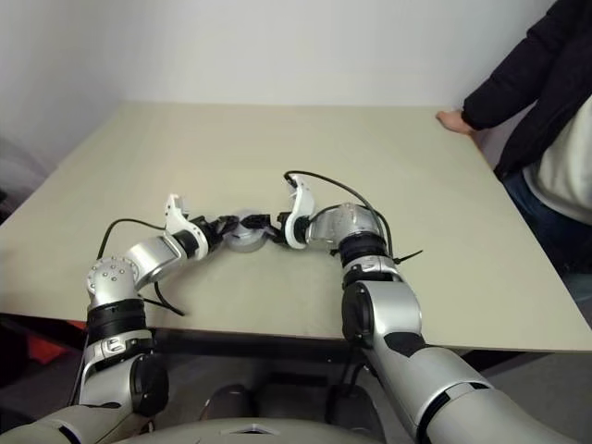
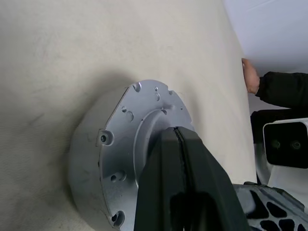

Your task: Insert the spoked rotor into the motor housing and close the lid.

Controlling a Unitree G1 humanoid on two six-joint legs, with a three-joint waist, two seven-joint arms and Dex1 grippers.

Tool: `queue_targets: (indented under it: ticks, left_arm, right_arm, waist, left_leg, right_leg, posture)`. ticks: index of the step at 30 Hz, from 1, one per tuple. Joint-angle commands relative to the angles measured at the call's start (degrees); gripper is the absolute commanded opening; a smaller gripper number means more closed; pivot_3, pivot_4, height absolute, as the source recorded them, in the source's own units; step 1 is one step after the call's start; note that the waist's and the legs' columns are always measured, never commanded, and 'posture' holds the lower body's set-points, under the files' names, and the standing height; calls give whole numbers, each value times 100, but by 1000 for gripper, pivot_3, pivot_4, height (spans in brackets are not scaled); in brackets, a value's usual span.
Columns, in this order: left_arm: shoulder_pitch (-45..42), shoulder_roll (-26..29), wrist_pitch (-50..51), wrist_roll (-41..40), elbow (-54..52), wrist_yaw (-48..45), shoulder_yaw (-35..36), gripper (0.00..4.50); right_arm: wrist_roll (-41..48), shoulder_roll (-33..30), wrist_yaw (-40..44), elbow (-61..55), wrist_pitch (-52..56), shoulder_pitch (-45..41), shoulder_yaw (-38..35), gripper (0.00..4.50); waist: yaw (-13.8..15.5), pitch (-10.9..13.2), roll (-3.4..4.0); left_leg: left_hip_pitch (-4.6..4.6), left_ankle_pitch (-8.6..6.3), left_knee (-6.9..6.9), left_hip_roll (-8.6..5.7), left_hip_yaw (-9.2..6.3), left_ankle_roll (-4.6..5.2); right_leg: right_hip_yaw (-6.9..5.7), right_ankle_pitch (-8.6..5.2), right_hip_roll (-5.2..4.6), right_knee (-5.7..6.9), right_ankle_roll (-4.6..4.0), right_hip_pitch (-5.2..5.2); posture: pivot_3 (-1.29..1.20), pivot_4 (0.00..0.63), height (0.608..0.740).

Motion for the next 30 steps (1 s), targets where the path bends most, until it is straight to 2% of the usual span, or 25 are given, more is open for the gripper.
queue_targets:
  ticks: [1,9,11,18,21,26,28,30]
  left_arm:
    - [136,13,135,86,10,127,-73,0]
    - [191,15,147,94,-81,157,-50,0]
    - [195,22,145,100,-84,153,-52,0]
    - [195,32,147,119,-104,152,-62,0]
    - [190,33,145,128,-104,152,-64,0]
    - [165,29,125,141,-88,140,-72,0]
    - [154,23,116,144,-85,140,-78,0]
    - [141,20,106,151,-75,135,-84,0]
  right_arm:
    - [398,403,83,171,-115,-342,-162,4490]
    - [605,616,132,275,-149,-615,-472,4490]
    - [647,652,139,275,-158,-643,-477,4490]
    - [604,645,-55,375,-505,-645,-496,4490]
    - [476,628,-397,510,-896,-605,-479,3943]
    - [523,558,-536,671,-1112,-634,-486,2328]
    - [560,533,-494,676,-1130,-659,-481,2079]
    - [566,512,-442,667,-1126,-678,-458,2079]
  waist:
    - [-11,0,0]
    - [15,0,0]
    - [20,0,0]
    - [29,0,0]
    - [47,0,0]
    - [58,0,1]
    - [77,0,0]
    - [84,0,0]
  left_leg:
    - [0,0,0,2,0,-1]
    - [-22,1,-6,10,2,-3]
    - [-21,1,-6,8,3,-2]
    - [-25,1,-6,5,5,-2]
    - [-23,1,-6,3,6,-3]
    - [-28,1,-6,-3,6,-2]
    - [-27,1,-6,-5,6,-2]
    - [-28,1,-4,-6,7,-2]
  right_leg:
    - [0,0,1,0,0,-1]
    - [-5,12,8,2,-21,-33]
    - [-6,26,7,0,-45,-40]
    - [-6,27,6,0,-46,-40]
    - [-7,24,5,0,-40,-40]
    - [-8,29,3,0,-49,-40]
    - [-9,29,2,0,-49,-38]
    - [-10,29,2,0,-48,-38]
  posture:
    - [0,0,740]
    - [0,0,740]
    - [0,0,740]
    - [0,0,740]
    - [0,0,740]
    - [0,0,740]
    - [0,0,740]
    - [0,0,740]
